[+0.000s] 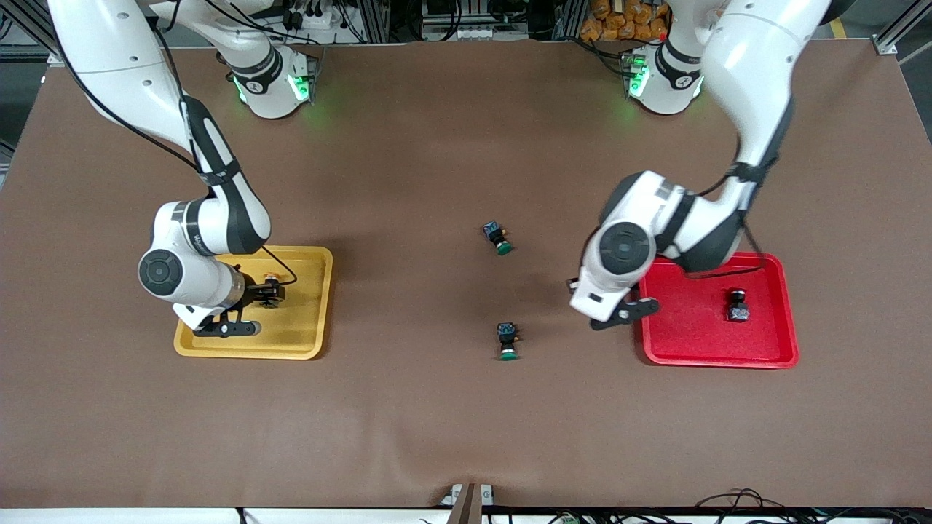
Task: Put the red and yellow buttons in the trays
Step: 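Lower the yellow button into the yellow tray while the left gripper carries the red button, then withdraw the open right gripper while the left gripper lowers the red button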
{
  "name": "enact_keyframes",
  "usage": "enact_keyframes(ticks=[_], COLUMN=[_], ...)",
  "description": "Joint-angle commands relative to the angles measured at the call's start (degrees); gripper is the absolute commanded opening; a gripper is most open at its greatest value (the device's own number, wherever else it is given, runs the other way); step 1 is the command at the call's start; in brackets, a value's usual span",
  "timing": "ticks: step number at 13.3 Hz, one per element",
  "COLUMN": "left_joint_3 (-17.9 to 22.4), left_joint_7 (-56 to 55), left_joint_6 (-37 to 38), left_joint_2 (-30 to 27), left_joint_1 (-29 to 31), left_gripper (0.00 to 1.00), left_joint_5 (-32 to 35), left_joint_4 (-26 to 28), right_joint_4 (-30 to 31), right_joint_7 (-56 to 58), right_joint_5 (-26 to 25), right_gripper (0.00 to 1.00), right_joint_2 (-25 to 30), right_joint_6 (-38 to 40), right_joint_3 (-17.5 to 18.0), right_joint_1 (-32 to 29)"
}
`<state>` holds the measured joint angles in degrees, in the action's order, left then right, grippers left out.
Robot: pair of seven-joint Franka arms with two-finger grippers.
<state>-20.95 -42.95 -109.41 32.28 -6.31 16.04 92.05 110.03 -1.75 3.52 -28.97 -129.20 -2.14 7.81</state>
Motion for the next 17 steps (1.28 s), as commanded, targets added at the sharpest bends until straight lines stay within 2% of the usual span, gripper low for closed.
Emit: enact_keyframes(ticks=[1,4,6,7,9,10,11,13,14,15,17], left_joint_3=[-0.76,-0.85,-0.67,-0.76,-0.59,-0.58,-0.67,-0.67,-0.59,-0.58,-0.58], left_joint_7=[14.93,25.43,31.32,33.61,34.95,34.95,35.12,35.12,35.12,35.21,35.3], left_joint_6=[0.34,-1.06,-6.92,-11.13,-17.65,-19.68,-22.31,-29.42,-31.54,-31.83,-31.83], left_joint_2=[-3.71,-3.63,-3.19,-3.19,-3.1,-3.01,-2.49,-1.78,-1.43,-0.91,-0.64], left_joint_1=[5.59,11.13,15.08,17.63,19.05,19.93,21.07,22.48,23.09,23.8,23.98], left_gripper=[0.0,0.0,0.0,0.0,0.0,0.0,0.0,0.0,0.0,0.0,1.0], left_joint_5=[0.92,1.1,1.18,1.18,1.88,3.11,4.6,6.28,6.72,7.68,8.48], left_joint_4=[3.48,4.62,7.77,10.49,14.89,16.39,17.88,21.92,22.99,23.0,22.65], right_joint_4=[0.54,0.71,0.62,-0.59,-11.1,-13.41,-13.0,-12.99,-15.7,-15.37,-15.98], right_joint_7=[0.69,2.79,5.78,6.32,6.32,6.41,6.93,7.2,7.11,7.29,7.81], right_joint_5=[-0.36,-0.53,-0.62,-0.62,-0.71,-1.58,-3.5,-4.22,-4.22,-4.22,-3.44], right_gripper=[1.0,1.0,1.0,1.0,1.0,1.0,1.0,1.0,1.0,1.0,1.0], right_joint_2=[9.6,21.72,29.63,31.59,29.69,29.15,29.49,30.11,29.59,29.58,29.41], right_joint_6=[8.49,18.25,23.96,26.25,34.23,35.93,36.12,36.38,36.47,37.34,37.27], right_joint_3=[0.73,0.56,0.56,0.56,0.64,0.64,0.64,0.64,0.64,0.64,0.64], right_joint_1=[-1.3,-2.97,-6.04,-7.62,-9.21,-9.22,-9.13,-9.13,-9.13,-9.22,-10.18])
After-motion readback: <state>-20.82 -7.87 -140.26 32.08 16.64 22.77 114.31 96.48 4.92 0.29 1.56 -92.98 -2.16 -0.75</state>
